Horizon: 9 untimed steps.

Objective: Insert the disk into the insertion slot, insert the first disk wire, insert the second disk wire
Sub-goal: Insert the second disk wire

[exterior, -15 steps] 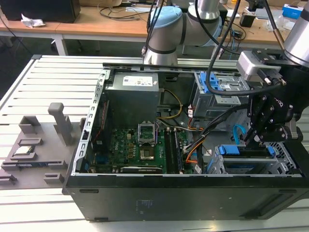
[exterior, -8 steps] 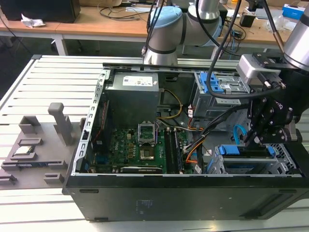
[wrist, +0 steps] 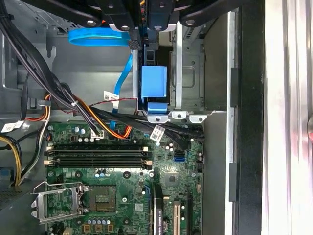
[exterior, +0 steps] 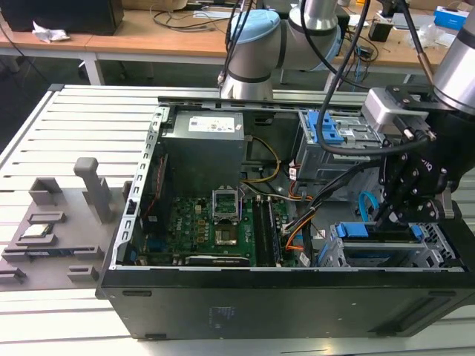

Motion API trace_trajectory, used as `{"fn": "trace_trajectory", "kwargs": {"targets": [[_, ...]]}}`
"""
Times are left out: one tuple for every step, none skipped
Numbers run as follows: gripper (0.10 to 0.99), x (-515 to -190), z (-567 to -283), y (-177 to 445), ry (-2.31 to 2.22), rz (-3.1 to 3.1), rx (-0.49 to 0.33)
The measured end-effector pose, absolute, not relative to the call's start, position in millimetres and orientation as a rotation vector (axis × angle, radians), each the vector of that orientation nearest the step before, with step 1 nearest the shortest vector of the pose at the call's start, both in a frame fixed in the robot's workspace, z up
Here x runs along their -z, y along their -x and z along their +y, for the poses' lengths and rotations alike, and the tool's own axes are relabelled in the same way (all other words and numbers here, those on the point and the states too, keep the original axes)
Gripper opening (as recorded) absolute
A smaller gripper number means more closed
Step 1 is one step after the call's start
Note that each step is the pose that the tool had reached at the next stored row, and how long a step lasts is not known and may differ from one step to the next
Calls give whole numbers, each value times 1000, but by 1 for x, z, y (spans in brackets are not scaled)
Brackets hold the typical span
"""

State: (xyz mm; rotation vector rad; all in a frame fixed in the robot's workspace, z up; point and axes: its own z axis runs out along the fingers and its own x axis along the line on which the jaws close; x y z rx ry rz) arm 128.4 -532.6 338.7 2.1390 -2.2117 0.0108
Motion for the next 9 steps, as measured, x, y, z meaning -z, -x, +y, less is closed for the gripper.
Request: {"fn": "trace_trajectory", "kwargs": {"targets": [[161, -339, -533, -128, -2139, -2212, -11], [161, -339, -533, -128, -2139, -2212, -11], [173, -338, -533, -128, -2139, -2212, -11], [235, -339, -533, -128, -2139, -2212, -11], [235, -339, -533, -128, -2139, -2212, -11], [235, -342, -533, -128, -2139, -2212, -11], [235, -346, -533, -128, -2139, -2212, -11], [235, -350, -532, -128, -2139, -2212, -11], [235, -354, -532, -128, -2139, -2212, -11]]}}
